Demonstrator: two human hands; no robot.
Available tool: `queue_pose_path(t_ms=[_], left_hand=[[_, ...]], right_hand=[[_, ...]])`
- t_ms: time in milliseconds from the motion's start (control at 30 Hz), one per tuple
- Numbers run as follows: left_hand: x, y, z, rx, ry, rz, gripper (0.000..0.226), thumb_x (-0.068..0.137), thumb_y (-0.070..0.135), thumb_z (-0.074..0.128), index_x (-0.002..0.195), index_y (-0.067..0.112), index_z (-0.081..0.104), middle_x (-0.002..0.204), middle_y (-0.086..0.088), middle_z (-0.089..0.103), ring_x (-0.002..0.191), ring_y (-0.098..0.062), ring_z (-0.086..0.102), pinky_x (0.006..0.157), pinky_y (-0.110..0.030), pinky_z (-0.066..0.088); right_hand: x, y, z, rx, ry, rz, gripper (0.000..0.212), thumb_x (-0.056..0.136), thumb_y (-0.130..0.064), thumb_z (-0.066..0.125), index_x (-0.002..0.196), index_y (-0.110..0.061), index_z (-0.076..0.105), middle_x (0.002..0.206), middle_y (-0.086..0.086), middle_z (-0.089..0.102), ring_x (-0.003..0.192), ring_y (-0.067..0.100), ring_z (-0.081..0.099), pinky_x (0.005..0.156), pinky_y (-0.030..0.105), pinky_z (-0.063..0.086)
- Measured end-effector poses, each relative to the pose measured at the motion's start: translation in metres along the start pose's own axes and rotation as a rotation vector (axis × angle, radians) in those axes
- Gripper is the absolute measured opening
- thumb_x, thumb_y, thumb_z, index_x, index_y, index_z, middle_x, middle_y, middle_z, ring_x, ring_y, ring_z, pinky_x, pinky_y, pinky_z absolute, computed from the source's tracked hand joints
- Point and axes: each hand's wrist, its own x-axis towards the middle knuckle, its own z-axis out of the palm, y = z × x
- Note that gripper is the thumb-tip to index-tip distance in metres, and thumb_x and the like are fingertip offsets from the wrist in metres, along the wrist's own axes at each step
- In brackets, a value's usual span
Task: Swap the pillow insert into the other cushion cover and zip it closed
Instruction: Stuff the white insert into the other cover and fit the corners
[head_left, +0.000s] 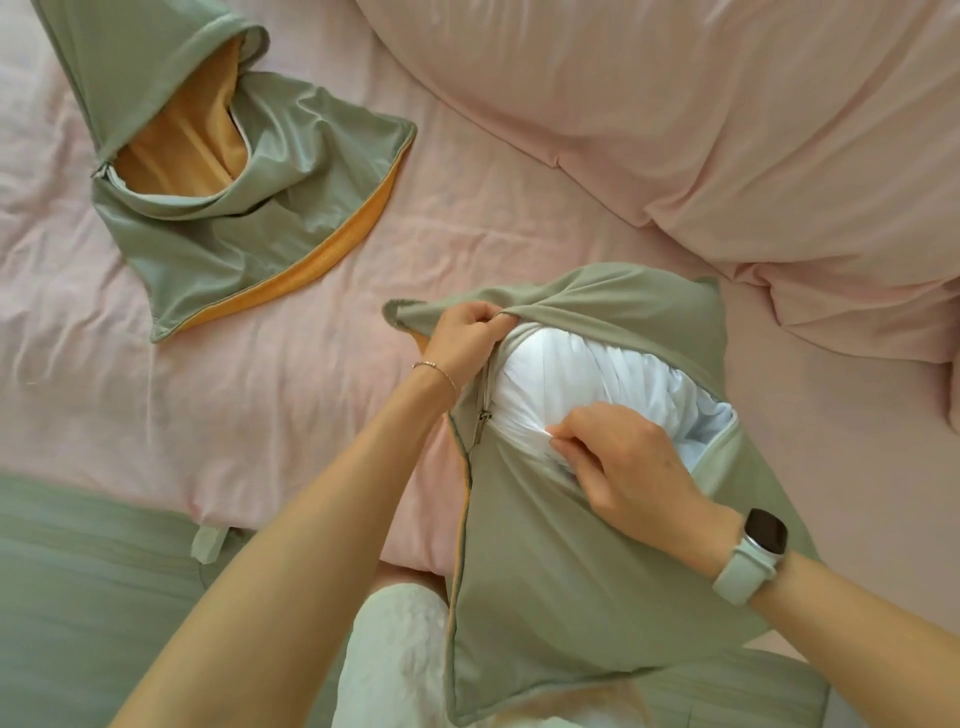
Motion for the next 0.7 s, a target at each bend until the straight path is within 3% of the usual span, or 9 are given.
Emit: queue_pose_path(t_ms=[100,200,267,367,500,700], left_hand=[[0.000,-0.007,-0.001,-0.249,-0.168,-0.138,0.017,0.088,0.012,0.058,0.072,0.007,0.057,0.075,-0.011,0.052,0.073,-0.023,0.046,0.063,-0.030,0.036],[-0.003,0.000,0.005,-0.294,-0.314,-0.174,0.019,0.071,0.022,0.066,0.078,0.007,0.056,0.088,-0.015,0.047,0.084,-0.027,0.040,0.072,-0.036,0.031],[-0.005,0.005,0.008,-0.239,-0.351,-0.153,0.024,0.068,0.025,0.069,0.077,0.009,0.053,0.084,-0.012,0.047,0.075,-0.023,0.042,0.068,-0.032,0.032],[-0.008,0.003,0.009,-0.076,-0.220,-0.011,0.024,0.085,0.013,0.062,0.063,0.014,0.052,0.058,0.000,0.049,0.049,-0.007,0.043,0.049,-0.018,0.034],[-0.007,-0.006,0.010,-0.007,0.031,0.038,0.029,0.084,0.010,0.060,0.057,0.018,0.056,0.052,0.005,0.048,0.052,-0.007,0.042,0.054,-0.022,0.036],[-0.005,-0.010,0.015,0.082,0.003,-0.076,0.034,0.085,0.018,0.061,0.053,0.019,0.050,0.046,0.005,0.043,0.049,-0.010,0.036,0.049,-0.023,0.031]], right_hand=[[0.014,-0.015,-0.002,-0.010,0.135,0.102,0.032,0.087,-0.036,0.052,0.071,-0.008,0.055,0.068,0.000,0.051,0.064,0.017,0.044,0.058,0.027,0.038],[0.032,-0.017,0.003,-0.185,0.226,0.345,0.042,0.077,-0.052,0.056,0.081,-0.010,0.052,0.075,-0.001,0.052,0.072,0.017,0.047,0.059,0.025,0.035],[0.033,-0.011,0.007,-0.281,0.193,0.369,0.035,0.077,-0.042,0.065,0.079,-0.011,0.050,0.067,0.001,0.055,0.063,0.023,0.054,0.050,0.026,0.032],[0.024,-0.003,0.008,-0.279,0.093,0.218,0.014,0.080,-0.021,0.054,0.073,-0.010,0.048,0.055,0.000,0.048,0.046,0.025,0.049,0.044,0.024,0.023],[0.002,-0.014,0.011,-0.069,-0.007,0.078,0.014,0.074,-0.008,0.035,0.066,-0.018,0.031,0.055,-0.004,0.028,0.044,0.018,0.029,0.042,0.027,0.023],[-0.019,-0.015,0.016,0.084,-0.007,0.072,0.032,0.076,-0.001,0.044,0.069,-0.026,0.024,0.059,-0.012,0.023,0.054,0.010,0.019,0.052,0.018,0.021]])
